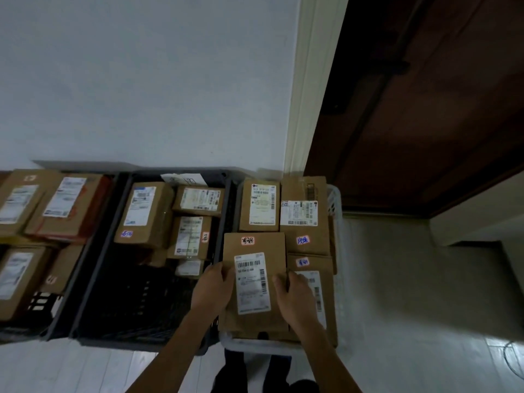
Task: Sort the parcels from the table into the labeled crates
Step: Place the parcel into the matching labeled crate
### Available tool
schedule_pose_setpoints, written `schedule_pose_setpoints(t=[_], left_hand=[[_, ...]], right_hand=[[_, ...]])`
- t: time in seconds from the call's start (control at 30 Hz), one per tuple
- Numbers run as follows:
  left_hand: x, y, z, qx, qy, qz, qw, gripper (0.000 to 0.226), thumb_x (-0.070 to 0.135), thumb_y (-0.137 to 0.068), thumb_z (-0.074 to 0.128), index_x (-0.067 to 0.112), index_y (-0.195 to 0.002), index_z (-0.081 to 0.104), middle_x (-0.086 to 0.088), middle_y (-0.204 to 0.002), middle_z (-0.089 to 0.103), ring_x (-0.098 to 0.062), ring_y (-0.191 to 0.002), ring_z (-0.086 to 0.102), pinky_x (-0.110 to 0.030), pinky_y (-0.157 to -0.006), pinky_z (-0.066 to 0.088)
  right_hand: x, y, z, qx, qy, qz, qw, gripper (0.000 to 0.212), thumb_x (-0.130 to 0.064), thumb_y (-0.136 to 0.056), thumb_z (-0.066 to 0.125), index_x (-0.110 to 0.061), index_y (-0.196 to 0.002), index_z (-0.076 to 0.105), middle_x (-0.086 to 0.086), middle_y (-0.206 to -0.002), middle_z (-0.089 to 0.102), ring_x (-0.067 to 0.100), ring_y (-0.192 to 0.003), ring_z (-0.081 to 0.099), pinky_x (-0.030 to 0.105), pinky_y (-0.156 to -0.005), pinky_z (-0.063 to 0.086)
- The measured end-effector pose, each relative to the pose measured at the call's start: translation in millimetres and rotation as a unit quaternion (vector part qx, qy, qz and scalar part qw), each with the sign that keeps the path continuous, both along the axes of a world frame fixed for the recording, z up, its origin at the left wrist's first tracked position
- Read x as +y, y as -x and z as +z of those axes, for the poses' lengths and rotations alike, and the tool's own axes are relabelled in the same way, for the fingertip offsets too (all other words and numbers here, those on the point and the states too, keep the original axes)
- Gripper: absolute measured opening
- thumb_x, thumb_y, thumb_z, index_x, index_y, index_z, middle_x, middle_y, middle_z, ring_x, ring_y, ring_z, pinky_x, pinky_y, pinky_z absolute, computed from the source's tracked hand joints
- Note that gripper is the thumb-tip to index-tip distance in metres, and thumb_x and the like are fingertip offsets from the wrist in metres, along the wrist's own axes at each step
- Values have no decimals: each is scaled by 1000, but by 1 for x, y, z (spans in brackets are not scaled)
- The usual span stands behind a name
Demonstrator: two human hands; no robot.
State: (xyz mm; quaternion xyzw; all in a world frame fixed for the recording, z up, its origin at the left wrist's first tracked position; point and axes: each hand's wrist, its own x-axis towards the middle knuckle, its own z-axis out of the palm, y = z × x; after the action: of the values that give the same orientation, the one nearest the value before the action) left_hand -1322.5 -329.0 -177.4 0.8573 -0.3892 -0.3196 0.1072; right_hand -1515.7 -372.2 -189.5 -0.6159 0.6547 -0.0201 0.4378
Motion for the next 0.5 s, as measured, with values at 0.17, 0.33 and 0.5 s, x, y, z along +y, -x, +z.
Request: schedule_pose_setpoints(t=[0.17,0.33,0.5], left_hand=[[-5,0,3,-20,-22,-22,999,39,49,-102,43,18,-121,56,-2,-116,60,-20,-100,62,-38,-86,54],[-12,4,9,-16,-12,-39,999,38,45,-103,43,16,-124,55,-3,-124,57,-21,-106,62,-36,-88,53],[-45,-2,23,0,39,-32,999,44,47,-102,45,16,-132,54,-2,-122,56,-22,-109,59,-37,-92,51]], right_hand=[[-2,1,-6,-8,-16,8,1000,25,-48,-104,46,-25,-101,56,-6,-94,60,4,-82,59,21,-71,46],[-4,3,0,-27,3,-23,999,22,-44,-104,48,-24,-98,56,-3,-92,64,7,-78,63,23,-74,54],[-38,1,27,-29,49,-44,997,22,-43,-105,46,-22,-104,55,1,-95,63,7,-75,61,17,-55,39]])
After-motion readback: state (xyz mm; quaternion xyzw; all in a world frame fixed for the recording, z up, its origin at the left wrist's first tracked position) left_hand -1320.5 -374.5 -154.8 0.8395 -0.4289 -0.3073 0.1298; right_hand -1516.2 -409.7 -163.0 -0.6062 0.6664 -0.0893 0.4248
